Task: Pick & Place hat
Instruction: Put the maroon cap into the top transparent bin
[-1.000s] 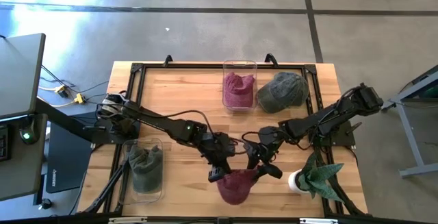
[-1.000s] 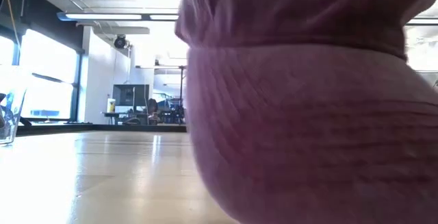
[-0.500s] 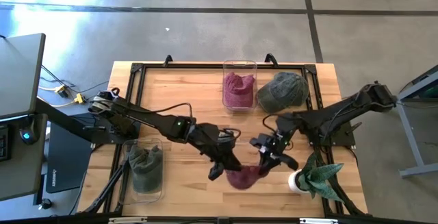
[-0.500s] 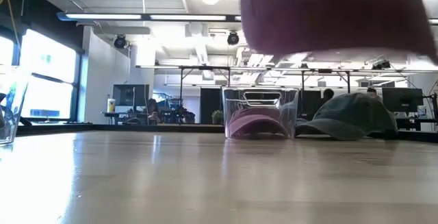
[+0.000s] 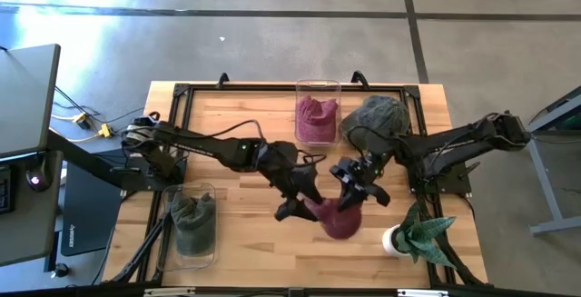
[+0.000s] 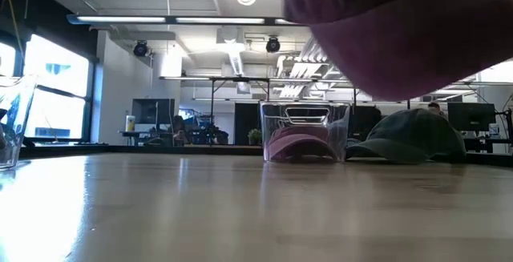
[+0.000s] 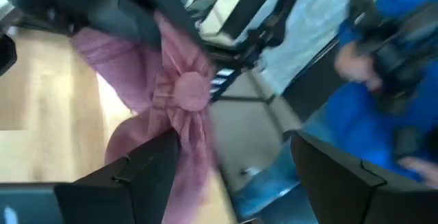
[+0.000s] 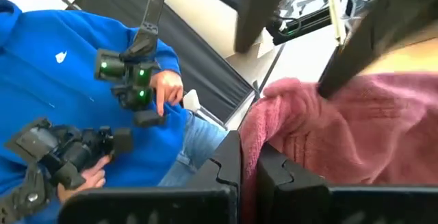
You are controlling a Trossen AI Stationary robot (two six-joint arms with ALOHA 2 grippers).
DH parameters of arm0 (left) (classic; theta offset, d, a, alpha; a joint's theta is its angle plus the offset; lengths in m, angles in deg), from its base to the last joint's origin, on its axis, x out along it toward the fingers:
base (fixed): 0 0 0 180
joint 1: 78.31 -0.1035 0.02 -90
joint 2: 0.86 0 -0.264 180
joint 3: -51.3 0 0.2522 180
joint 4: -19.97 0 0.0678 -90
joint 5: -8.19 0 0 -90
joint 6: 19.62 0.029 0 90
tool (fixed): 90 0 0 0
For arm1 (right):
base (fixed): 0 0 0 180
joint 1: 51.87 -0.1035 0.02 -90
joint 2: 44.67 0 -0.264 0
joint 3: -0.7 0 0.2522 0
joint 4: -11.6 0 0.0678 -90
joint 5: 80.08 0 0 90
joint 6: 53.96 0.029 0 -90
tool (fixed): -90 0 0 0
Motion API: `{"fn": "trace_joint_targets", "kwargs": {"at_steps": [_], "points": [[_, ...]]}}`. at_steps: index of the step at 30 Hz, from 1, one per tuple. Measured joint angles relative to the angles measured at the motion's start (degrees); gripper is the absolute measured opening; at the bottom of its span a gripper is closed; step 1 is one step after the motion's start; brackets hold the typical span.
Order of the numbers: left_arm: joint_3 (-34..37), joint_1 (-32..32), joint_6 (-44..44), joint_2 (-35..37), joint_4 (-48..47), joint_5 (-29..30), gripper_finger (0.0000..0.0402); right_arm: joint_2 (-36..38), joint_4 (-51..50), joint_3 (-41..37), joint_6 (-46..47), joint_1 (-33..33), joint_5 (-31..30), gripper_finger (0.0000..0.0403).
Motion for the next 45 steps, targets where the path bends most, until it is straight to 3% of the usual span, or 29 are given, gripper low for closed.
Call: {"fn": "trace_joint_targets", "kwargs": {"at_steps": [4, 7, 15, 21, 24, 28, 35, 40, 45], "points": [[0.13, -2.72, 8.15, -0.45, -3.43, 2.68, 0.0266, 0.0, 0.04, 0.0, 2.12, 3.08, 1.48, 0.0003], [0.02, -5.71, 12.69, -0.25, -5.19, 1.06, 0.0261, 0.01, 1.06, 0.0, 5.01, 5.89, 2.27, 0.0003], [0.07, -16.06, 25.56, -0.29, -8.89, -15.24, 0.026, 0.02, 4.78, 1.12, 11.22, 14.78, 5.42, 0.0002], [0.05, -23.26, 32.26, -0.29, -8.01, -29.81, 0.0256, -0.01, -3.54, 7.32, 9.67, 20.74, 5.66, 0.0002], [0.06, -26.02, 34.69, -0.29, -7.77, -33.59, 0.0231, 0.0, -9.21, 10.32, 7.37, 23.41, 4.99, 0.0002], [0.07, -29.54, 38.0, -0.29, -7.43, -35.33, 0.0159, -0.16, -13.62, 13.52, 2.62, 26.69, 4.4, 0.0001], [-2.7, -35.49, 37.79, -0.31, -6.35, -34.34, 0.0011, -0.18, -17.65, 15.53, -8.87, 34.24, 0.72, 0.0002], [-5.77, -37.79, 40.22, -0.31, -6.23, -24.41, 0.0026, -0.22, -18.46, 15.58, -18.61, 42.27, -2.64, 0.0004], [-6.06, -38.36, 46.7, -0.31, -6.46, -10.28, 0.0012, -3.56, -18.4, 15.57, -26.7, 49.19, -2.74, 0.0002]]}}
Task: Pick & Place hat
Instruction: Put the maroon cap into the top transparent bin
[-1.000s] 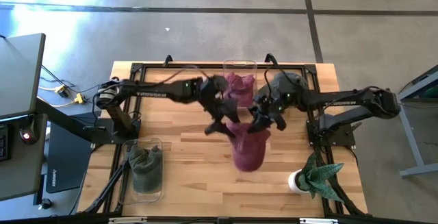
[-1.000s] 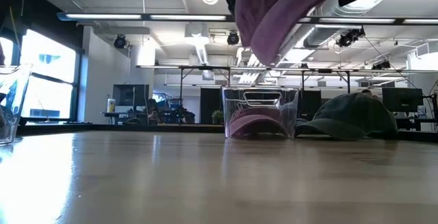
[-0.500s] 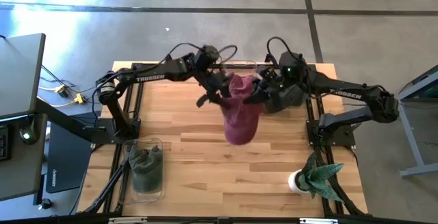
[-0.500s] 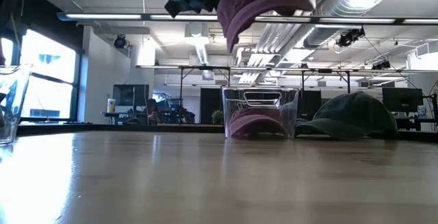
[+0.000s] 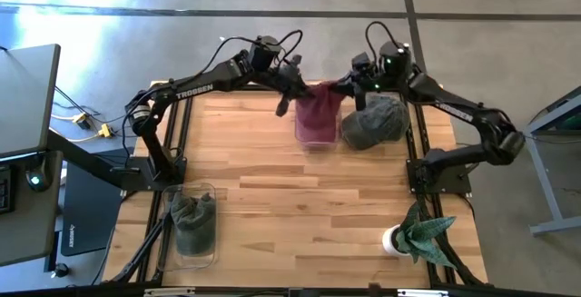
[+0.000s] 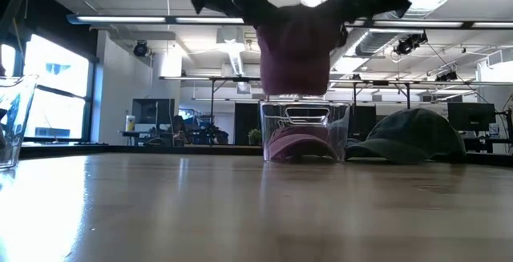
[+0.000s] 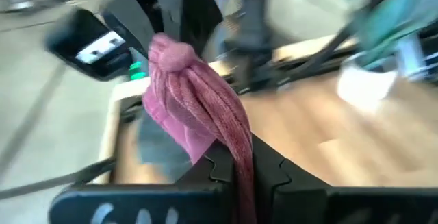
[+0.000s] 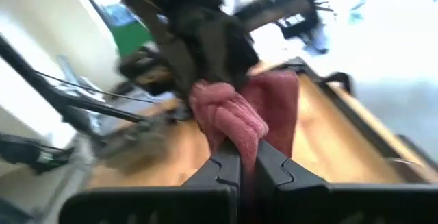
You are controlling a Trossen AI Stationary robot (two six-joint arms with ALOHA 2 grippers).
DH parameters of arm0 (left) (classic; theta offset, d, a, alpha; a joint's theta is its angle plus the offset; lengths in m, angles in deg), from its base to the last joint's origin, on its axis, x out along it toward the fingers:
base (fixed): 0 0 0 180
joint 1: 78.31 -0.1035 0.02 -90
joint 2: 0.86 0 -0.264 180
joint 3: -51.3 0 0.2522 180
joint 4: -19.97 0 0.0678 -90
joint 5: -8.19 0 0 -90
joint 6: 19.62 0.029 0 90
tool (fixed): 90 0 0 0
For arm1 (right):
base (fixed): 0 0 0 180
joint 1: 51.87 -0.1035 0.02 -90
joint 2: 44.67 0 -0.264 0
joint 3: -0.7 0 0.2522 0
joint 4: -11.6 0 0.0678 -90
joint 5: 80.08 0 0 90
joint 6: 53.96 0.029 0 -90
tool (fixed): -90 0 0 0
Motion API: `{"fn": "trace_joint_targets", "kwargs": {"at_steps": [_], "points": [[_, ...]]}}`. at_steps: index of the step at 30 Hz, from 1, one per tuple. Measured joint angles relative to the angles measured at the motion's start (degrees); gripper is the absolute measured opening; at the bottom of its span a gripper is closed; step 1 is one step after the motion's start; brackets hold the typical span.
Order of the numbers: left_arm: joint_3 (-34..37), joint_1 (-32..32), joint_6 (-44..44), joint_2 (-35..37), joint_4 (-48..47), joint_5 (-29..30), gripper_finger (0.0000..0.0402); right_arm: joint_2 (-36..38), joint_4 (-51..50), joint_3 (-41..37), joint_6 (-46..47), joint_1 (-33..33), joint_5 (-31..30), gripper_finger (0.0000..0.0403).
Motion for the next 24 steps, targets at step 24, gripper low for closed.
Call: {"fn": "trace_joint_targets", "kwargs": {"at_steps": [24], "points": [[0.0, -1.04, -8.41, -6.33, 1.99, -7.87, 0.0001, -8.45, -0.62, -0.12, 6.74, 5.01, 8.81, 0.0005]]}}
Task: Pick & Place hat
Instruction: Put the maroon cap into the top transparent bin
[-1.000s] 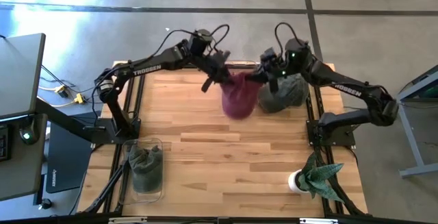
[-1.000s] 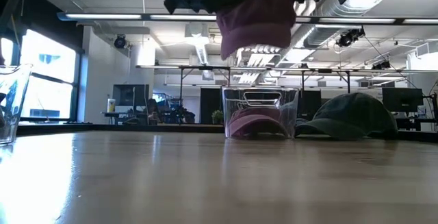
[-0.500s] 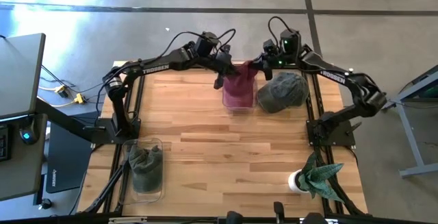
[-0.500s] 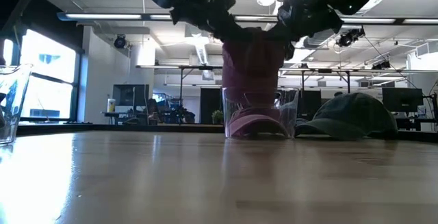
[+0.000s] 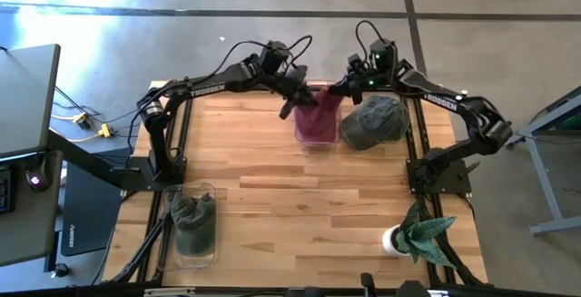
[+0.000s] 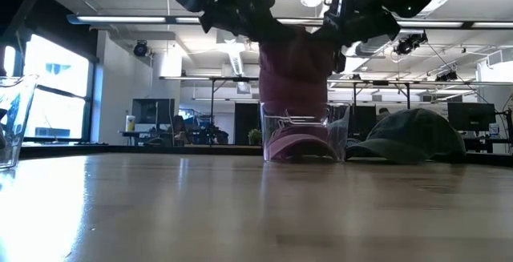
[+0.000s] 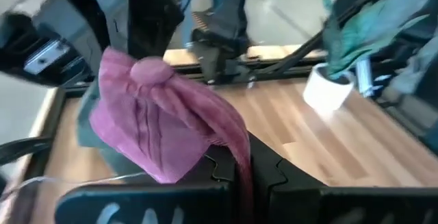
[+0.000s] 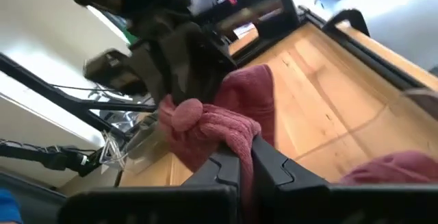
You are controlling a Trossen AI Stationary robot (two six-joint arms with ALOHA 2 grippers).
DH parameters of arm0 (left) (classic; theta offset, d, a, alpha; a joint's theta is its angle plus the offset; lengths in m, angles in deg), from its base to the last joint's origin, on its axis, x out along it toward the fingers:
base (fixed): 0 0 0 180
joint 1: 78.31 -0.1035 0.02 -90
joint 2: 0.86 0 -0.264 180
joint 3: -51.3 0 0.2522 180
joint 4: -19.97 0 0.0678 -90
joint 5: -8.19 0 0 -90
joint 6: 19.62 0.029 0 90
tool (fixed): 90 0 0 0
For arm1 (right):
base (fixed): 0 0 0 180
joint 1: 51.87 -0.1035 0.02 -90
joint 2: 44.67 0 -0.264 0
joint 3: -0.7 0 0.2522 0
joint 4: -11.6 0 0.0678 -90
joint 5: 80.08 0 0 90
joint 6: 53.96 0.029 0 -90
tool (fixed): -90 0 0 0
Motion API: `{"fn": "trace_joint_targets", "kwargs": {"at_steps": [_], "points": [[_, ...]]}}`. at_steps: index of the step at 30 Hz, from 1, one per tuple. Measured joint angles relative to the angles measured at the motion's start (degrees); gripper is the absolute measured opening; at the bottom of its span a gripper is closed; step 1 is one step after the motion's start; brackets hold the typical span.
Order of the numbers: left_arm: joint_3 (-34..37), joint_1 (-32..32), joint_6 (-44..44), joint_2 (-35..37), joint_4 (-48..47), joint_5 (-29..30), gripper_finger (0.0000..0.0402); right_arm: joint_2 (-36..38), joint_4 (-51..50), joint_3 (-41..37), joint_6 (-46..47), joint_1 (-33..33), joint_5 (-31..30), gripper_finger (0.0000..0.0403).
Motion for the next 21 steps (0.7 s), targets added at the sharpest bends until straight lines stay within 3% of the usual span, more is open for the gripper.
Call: {"fn": "trace_joint_targets", "kwargs": {"at_steps": [5, 11, 16, 21], "points": [[0.14, -0.56, -2.29, -4.29, -0.41, -5.09, 0.0001, -1.51, -1.29, 0.0, 2.82, -1.25, -0.53, 0.0003], [0.08, -0.45, -0.55, -7.77, 0.41, -2.13, 0.0001, -4.74, -4.14, 0.0, 1.09, -2.82, -4.73, 0.0007], [0.09, -0.45, -2.2, -8.76, -2.0, 4.56, 0.0002, -5.87, -8.83, 0.0, 2.56, -2.41, -7.81, 0.0003], [0.03, -1.91, -5.38, -8.65, -3.04, 1.5, 0.0043, -5.87, -10.82, 0.0, 3.52, -2.41, -6.49, 0.0007]]}}
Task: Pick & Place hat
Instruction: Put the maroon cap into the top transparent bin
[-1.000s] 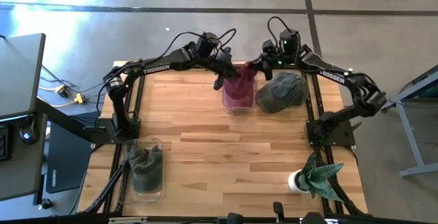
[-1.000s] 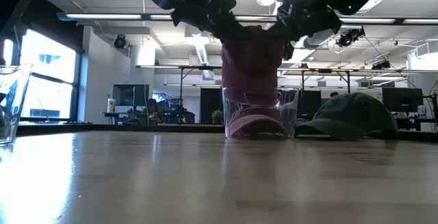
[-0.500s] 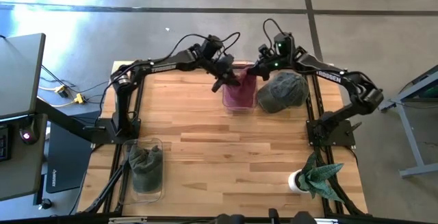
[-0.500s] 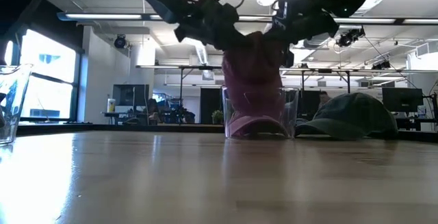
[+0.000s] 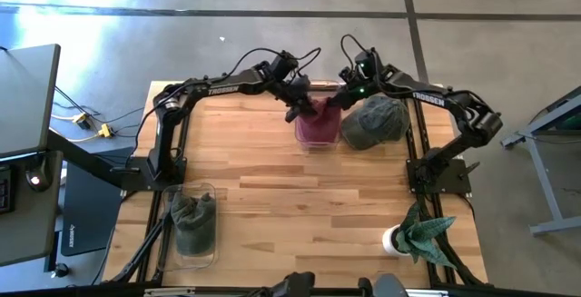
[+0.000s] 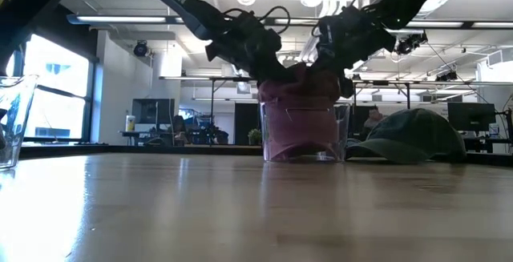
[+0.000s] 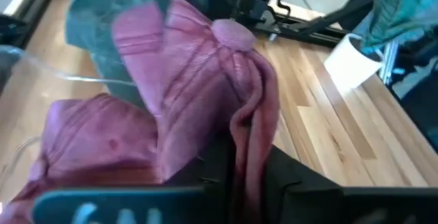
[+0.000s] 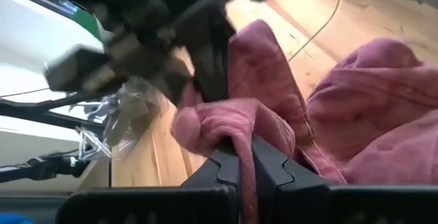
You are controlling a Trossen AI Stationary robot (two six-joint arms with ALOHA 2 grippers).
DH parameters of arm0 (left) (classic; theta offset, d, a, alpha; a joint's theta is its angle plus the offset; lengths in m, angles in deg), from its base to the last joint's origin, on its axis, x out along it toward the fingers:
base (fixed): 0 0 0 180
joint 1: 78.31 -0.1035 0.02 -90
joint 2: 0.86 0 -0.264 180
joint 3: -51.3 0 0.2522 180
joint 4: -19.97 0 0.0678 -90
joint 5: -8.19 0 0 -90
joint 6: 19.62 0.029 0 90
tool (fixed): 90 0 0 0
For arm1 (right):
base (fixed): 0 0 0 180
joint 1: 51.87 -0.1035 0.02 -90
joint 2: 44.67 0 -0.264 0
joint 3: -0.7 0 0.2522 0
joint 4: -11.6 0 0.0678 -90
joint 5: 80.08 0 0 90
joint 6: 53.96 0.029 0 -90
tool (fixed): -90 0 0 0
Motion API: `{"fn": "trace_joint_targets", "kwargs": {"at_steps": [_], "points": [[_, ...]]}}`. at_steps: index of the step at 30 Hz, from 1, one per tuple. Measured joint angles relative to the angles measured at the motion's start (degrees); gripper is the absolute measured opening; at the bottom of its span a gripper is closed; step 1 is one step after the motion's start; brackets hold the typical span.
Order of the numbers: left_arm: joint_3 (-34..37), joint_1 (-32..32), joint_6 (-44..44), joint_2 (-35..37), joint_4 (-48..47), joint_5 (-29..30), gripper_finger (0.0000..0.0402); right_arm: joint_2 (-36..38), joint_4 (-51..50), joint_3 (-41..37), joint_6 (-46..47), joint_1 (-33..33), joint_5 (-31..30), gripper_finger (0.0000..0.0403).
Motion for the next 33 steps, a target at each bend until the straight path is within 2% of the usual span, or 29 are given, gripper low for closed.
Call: {"fn": "trace_joint_targets", "kwargs": {"at_steps": [4, 8, 12, 19, 23, 28, 30, 33], "points": [[0.0, -1.61, -2.51, 0.0, -0.23, 0.72, 0.0098, -1.66, -0.12, 0.0, -3.19, -0.2, -3.37, 0.0006], [0.0, -2.62, -3.15, 0.0, -0.24, 4.14, 0.0147, -3.52, -0.11, 0.0, -8.05, -0.15, -7.95, 0.0009], [0.02, -3.23, -3.13, 0.98, -0.61, 7.58, 0.0173, -4.16, 1.2, 0.0, -12.98, -0.2, -13.05, 0.0044], [-0.57, -2.94, -6.06, 2.47, -2.73, 9.1, 0.0177, -2.05, 4.19, 0.0, -13.94, 1.57, -16.35, 0.0155], [-7.28, -2.57, -10.76, 2.4, -11.4, 11.85, 0.0177, 0.8, 3.19, 0.0, -13.11, 3.21, -14.71, 0.019], [-17.7, -2.66, -11.33, 2.56, -23.94, 20.23, 0.0177, 4.52, 1.3, 0.0, -9.83, 4.91, -13.68, 0.0193], [-20.12, -2.66, -12.27, 2.56, -27.41, 23.65, 0.0177, 5.22, -0.76, 0.0, -8.4, 5.61, -12.14, 0.0183], [-21.63, -3.16, -16.14, 2.56, -34.07, 24.34, 0.0172, 5.11, -6.22, 0.0, -6.61, 5.85, -10.48, 0.0154]]}}
